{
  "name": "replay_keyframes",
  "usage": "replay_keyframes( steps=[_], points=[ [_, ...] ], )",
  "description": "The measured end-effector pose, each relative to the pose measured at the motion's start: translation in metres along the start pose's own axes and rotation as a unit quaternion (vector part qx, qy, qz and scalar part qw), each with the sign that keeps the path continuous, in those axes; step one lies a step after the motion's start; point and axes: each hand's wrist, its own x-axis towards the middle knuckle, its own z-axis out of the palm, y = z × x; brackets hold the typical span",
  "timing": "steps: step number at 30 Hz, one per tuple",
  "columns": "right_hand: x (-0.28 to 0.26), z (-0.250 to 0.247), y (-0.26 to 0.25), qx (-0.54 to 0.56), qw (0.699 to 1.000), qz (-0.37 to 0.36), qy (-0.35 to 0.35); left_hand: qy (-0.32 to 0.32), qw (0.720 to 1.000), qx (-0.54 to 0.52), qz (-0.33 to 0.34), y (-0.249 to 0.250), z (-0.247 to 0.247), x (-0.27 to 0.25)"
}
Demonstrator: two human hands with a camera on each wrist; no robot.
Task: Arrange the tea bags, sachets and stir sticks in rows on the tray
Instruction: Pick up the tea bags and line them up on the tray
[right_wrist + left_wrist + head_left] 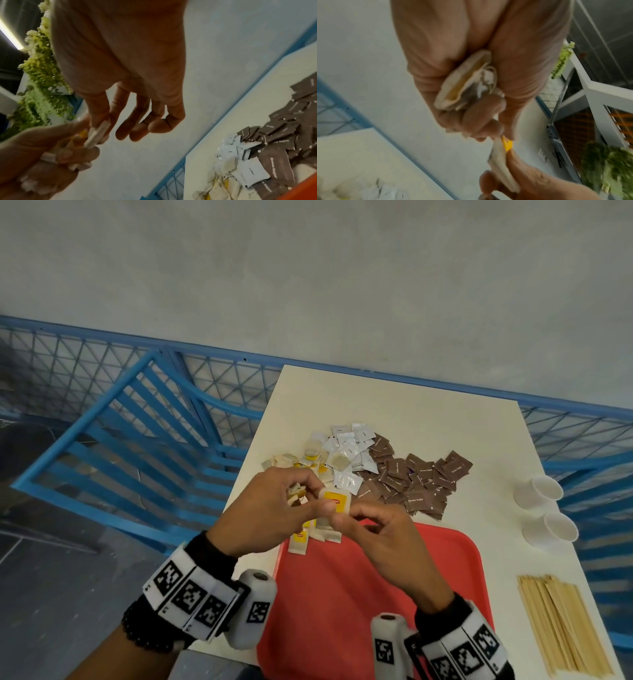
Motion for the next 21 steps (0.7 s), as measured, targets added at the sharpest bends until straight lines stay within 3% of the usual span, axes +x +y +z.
replay_keyframes(
  steps=[3, 9, 14, 21],
  points=[
    [-0.002, 0.001, -0.004, 0.030, 0.999, 0.010, -0.011, -0.001, 1.000, -0.030, -0.006, -0.001, 0.000, -0.003],
    [0.005, 0.004, -0.007, 0.018, 0.999, 0.005, 0.050, 0.046, 0.998, -0.036, -0.005, -0.005, 0.000, -0.001],
    [0.012, 0.007, -0.011, -0.022, 1.000, 0.010, 0.007, 0.076, 0.996, -0.050, 0.019, -0.016, -0.003, 0.001],
    [0.020, 0.022, -0.014, 0.004, 0.999, 0.003, 0.042, 0.075, 0.989, -0.124, 0.011, -0.030, -0.003, 0.004]
  ],
)
